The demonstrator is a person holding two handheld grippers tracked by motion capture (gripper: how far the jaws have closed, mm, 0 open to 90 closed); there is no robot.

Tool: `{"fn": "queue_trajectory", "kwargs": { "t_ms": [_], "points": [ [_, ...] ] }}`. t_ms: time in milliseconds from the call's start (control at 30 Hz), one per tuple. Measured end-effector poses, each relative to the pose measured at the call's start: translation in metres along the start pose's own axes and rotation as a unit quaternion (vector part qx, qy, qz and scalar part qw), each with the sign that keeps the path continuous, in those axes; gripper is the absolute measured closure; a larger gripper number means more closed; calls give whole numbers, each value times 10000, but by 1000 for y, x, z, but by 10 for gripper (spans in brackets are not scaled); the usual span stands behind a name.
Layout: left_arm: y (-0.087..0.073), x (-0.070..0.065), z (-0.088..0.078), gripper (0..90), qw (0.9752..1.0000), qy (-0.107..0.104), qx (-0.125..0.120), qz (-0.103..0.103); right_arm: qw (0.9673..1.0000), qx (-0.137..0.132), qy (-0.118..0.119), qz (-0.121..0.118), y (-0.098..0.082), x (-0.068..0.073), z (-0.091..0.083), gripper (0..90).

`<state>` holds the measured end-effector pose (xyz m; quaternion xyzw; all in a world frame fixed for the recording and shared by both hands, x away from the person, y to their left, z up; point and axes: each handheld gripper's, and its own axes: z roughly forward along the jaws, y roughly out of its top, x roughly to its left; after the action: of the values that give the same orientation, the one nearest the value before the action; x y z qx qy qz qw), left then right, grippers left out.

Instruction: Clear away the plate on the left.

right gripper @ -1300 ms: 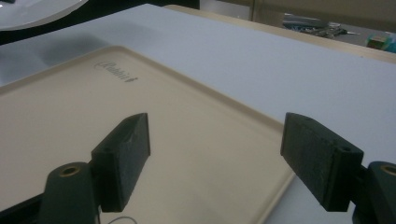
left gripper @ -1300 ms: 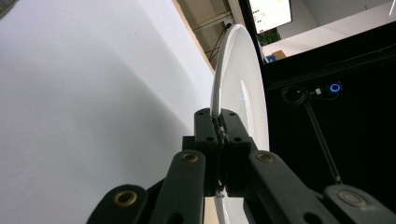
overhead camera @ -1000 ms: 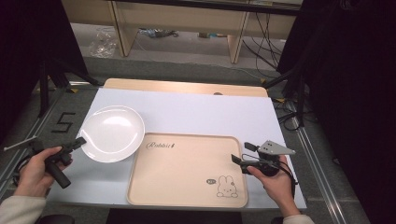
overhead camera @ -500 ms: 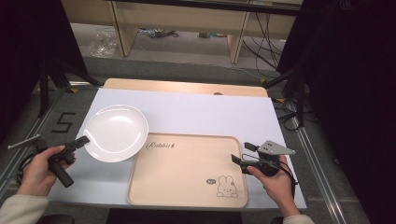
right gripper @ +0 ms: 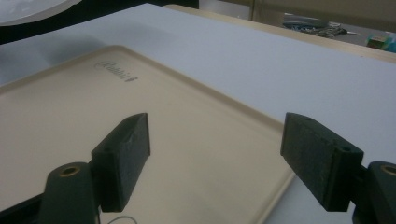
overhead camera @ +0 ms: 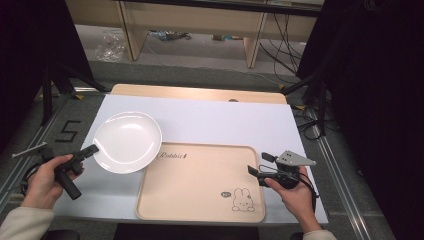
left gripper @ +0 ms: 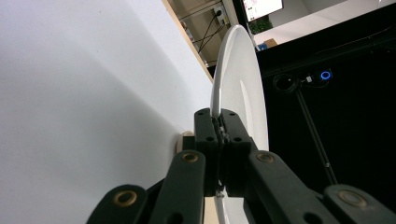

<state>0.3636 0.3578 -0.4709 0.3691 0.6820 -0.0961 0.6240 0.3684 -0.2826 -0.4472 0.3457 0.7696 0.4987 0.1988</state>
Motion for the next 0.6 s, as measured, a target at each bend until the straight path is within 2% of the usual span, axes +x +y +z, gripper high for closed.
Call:
{"fn": "queue_trajectory", "kwargs": {
  "t_ms": [600],
  "points": [
    [-2,-5,7,869,9999,-65,114,54,10000,-9,1,-2,0,0,0,249]
  ]
}}
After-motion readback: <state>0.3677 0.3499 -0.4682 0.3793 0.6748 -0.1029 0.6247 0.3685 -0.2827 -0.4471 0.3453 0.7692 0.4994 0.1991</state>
